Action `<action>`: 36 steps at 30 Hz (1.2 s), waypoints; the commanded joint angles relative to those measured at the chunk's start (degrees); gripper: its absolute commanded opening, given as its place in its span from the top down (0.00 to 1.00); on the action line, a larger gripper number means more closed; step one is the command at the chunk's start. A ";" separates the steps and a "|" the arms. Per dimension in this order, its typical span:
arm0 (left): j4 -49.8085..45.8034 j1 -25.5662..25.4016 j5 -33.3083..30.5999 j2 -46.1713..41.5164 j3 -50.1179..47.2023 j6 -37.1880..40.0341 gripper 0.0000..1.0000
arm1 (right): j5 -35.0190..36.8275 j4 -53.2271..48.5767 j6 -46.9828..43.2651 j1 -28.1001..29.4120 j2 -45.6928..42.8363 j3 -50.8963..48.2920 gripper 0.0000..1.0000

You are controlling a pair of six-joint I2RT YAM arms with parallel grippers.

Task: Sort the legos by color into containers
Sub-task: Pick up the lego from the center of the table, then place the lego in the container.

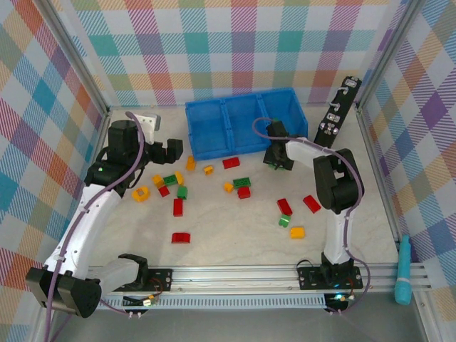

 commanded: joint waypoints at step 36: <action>-7.40 -0.15 -8.68 -3.40 3.14 -2.79 0.00 | 4.56 -5.82 -13.12 -6.21 22.64 49.26 0.38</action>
